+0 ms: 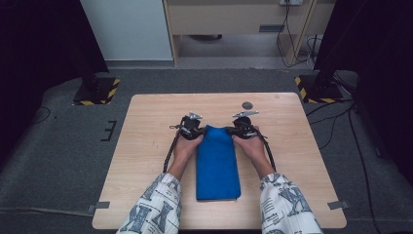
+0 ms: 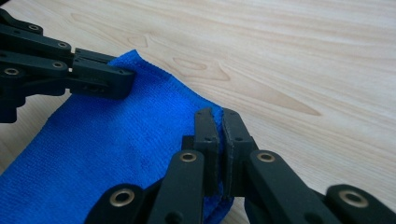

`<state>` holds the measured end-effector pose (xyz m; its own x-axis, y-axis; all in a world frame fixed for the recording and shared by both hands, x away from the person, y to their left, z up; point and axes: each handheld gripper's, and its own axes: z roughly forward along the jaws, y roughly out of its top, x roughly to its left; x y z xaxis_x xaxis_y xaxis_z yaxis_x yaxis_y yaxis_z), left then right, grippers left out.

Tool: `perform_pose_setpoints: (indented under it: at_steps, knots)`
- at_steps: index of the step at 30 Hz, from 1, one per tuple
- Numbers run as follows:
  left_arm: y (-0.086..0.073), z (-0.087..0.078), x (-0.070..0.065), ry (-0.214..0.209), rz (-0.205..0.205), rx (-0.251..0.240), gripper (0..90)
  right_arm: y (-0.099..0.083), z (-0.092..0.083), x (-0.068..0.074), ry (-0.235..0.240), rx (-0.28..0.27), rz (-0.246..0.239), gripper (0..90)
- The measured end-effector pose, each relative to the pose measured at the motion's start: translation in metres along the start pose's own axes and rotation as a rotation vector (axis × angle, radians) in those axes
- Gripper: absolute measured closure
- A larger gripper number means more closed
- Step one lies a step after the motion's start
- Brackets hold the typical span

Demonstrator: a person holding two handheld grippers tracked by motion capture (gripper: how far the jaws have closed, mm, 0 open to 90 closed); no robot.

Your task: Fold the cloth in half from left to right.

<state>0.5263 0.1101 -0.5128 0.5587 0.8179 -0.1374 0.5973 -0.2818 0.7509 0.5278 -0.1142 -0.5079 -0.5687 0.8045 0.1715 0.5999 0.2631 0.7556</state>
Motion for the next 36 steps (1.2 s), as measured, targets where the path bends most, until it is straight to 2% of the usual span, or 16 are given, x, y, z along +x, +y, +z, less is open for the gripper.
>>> perform_pose_setpoints:
  at_steps: [3,7,13,21,26,29,36]
  knots:
    - [0.004,-0.005,-0.005,0.002,0.014,-0.011,84.9,0.003,-0.008,0.001,0.003,-0.018,0.002,86.9]
    - [0.01,-0.014,-0.009,0.011,0.0,-0.044,85.2,0.008,-0.018,0.003,0.016,-0.054,0.018,86.9]
    - [0.019,-0.025,-0.013,0.008,0.014,-0.078,85.4,0.014,-0.03,0.004,0.01,-0.075,-0.002,86.9]
    - [0.028,-0.032,-0.014,0.001,0.03,-0.101,85.8,0.021,-0.035,0.002,0.021,-0.094,-0.002,86.9]
    - [0.031,-0.037,-0.012,0.001,0.025,-0.121,85.9,0.024,-0.036,0.002,0.02,-0.101,-0.001,86.9]
    - [0.032,-0.038,-0.011,0.002,0.036,-0.116,85.9,0.025,-0.036,0.004,0.022,-0.104,-0.004,86.9]
    - [0.034,-0.039,-0.008,0.007,0.022,-0.137,86.0,0.031,-0.036,0.005,0.018,-0.114,-0.013,86.9]
